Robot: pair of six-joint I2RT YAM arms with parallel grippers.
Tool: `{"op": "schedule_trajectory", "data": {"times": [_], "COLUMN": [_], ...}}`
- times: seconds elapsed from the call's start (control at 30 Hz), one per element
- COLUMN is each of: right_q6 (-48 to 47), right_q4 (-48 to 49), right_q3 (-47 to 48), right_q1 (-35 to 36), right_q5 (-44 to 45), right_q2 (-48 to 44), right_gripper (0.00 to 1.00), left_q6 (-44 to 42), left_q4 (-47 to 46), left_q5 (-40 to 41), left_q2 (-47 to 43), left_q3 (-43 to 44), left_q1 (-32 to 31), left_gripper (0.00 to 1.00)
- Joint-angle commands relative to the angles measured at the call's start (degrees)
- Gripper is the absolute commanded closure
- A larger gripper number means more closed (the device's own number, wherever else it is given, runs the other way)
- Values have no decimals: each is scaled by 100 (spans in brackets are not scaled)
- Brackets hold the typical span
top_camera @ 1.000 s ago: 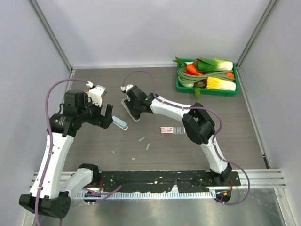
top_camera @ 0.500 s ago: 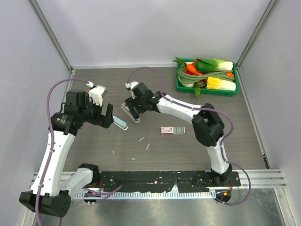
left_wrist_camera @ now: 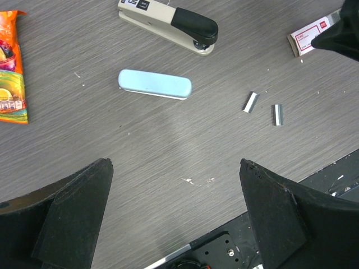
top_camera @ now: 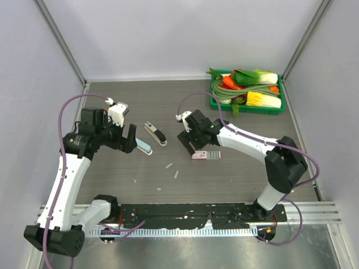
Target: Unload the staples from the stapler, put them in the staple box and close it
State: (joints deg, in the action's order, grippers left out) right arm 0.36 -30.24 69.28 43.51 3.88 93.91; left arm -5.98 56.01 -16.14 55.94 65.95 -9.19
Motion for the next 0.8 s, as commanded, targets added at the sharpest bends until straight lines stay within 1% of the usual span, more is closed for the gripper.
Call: {"op": "schedule_trajectory", "data": {"times": [0.0,0.1,0.13,0.2,0.43,0.6,0.77], "right_q6": [-501,-563,-581,-625,-739,-774,-827], "right_q4": [-421,-606,-623,-632,-633,-650,-615], "right_q3": [-37,77,69,7,-89,-72,-55], "right_q1": [70,123,193,272,404,395,404], "right_q5": [394,604,884,1027,878,860,1009], "right_q2": [258,470,575,629,725,989,1209], "right_gripper": [17,17,17,17,16,16,16], "left_q6": [26,-43,-61,-131,-202,-220,-237], "left_q4": [-117,6,50,138,156,173,209], "left_q5": [-240,-232,-223,-214,-214,-197,-188], "left_q2": [-4,4,4,13,39,57,92], "left_q3": [58,145,181,233,260,286,374], "left_q1": [40,40,49,40,40,40,40], "left_gripper": [0,0,0,0,0,0,0]}}
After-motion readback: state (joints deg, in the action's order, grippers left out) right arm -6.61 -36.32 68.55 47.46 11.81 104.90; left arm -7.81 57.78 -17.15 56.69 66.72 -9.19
